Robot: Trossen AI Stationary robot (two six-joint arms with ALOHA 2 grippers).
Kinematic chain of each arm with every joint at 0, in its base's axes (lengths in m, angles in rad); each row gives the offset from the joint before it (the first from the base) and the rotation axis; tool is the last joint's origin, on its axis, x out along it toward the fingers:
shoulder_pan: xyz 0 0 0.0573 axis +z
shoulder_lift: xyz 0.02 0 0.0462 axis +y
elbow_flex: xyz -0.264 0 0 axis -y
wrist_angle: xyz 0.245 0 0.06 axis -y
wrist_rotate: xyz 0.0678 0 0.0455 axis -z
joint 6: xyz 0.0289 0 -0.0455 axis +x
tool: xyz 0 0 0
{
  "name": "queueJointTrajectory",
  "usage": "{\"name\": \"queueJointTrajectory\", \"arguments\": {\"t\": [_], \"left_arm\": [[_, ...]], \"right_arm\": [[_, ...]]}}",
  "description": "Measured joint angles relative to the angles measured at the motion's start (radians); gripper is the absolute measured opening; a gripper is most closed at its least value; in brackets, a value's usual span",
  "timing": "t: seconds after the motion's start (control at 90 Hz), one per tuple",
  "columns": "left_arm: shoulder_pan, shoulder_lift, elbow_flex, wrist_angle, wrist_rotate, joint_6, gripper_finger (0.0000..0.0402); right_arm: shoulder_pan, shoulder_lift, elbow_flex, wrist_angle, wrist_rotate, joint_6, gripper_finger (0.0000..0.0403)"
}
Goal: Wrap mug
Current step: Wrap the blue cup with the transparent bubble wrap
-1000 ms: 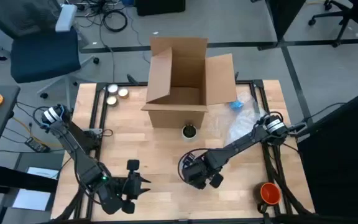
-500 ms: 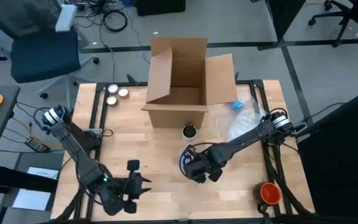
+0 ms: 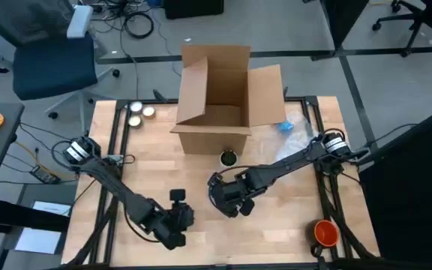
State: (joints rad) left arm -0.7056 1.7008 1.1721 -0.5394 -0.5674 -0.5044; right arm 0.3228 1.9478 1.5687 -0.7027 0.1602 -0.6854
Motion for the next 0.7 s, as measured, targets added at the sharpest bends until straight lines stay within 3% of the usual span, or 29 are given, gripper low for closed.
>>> {"name": "queueJointTrajectory", "arguments": {"t": [0.278,0.567,0.7], "left_arm": [[0.012,0.001,0.0,-0.042,0.009,0.014,0.0105],[0.012,-0.002,0.0,-0.07,0.003,-0.012,0.0105],[0.009,-0.002,0.0,-0.069,0.003,-0.024,0.0105]], "right_arm": [[-0.023,0.03,0.0,0.042,-0.02,0.01,0.0],[-0.003,-0.014,0.001,0.079,0.169,0.063,0.0],[-0.011,-0.003,0.001,0.091,0.163,0.171,0.0]]}}
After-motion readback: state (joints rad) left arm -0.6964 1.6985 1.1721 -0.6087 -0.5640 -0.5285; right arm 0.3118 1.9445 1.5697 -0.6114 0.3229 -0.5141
